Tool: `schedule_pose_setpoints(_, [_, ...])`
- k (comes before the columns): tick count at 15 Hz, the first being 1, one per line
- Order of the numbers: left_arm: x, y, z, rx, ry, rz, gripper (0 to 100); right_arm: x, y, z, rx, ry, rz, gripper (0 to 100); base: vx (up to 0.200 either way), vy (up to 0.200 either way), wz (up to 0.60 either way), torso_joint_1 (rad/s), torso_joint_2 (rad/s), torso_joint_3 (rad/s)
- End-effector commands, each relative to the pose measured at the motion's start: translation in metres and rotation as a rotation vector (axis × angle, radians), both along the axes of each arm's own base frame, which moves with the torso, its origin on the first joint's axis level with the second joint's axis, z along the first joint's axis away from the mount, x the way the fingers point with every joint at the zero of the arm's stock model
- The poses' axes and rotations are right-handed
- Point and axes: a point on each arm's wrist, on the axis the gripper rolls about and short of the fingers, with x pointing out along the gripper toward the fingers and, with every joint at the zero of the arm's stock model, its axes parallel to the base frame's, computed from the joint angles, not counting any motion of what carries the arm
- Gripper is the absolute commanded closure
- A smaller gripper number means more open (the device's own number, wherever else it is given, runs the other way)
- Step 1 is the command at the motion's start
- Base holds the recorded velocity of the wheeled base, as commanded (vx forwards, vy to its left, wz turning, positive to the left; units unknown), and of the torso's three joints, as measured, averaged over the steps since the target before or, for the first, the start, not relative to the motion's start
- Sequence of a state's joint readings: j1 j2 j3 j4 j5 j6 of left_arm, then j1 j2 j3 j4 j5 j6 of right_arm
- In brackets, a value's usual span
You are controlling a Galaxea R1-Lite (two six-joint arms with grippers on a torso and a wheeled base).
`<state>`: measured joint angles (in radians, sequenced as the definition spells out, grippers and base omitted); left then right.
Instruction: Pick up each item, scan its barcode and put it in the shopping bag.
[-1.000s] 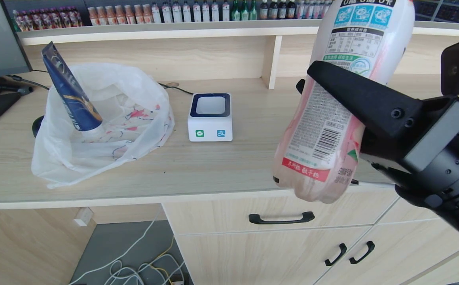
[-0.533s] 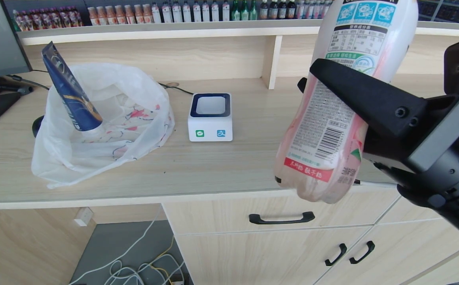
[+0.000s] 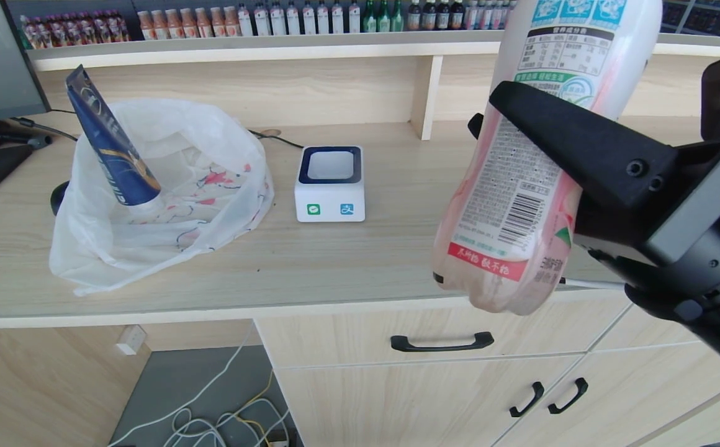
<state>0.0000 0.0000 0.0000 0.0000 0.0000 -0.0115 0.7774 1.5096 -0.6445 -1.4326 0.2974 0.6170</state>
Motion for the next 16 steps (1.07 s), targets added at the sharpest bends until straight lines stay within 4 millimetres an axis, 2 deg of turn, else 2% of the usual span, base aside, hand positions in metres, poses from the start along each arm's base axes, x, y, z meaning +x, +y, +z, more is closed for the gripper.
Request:
schedule_pose_setpoints(1, [0.000,0.000,0.000,-0.001,0.002,0.000,0,0.001,0.001,0.000,-0.001,0.001,0.000,100,0.000,0.000,0.00,0.000,0.00,0.000])
schedule_pose_setpoints(10, [0.000,0.000,0.000,-0.001,0.002,0.000,0,0.001,0.000,0.001,-0.011,-0.020,-0.015,100,0.000,0.000,0.00,0.000,0.00,0.000])
schedule_pose_setpoints(16, [0.000,0.000,0.000,-0.001,0.002,0.000,0,0.006,-0.001,-0.011,-0.122,-0.088,-0.115,100,0.000,0.000,0.00,0.000,0.00,0.000])
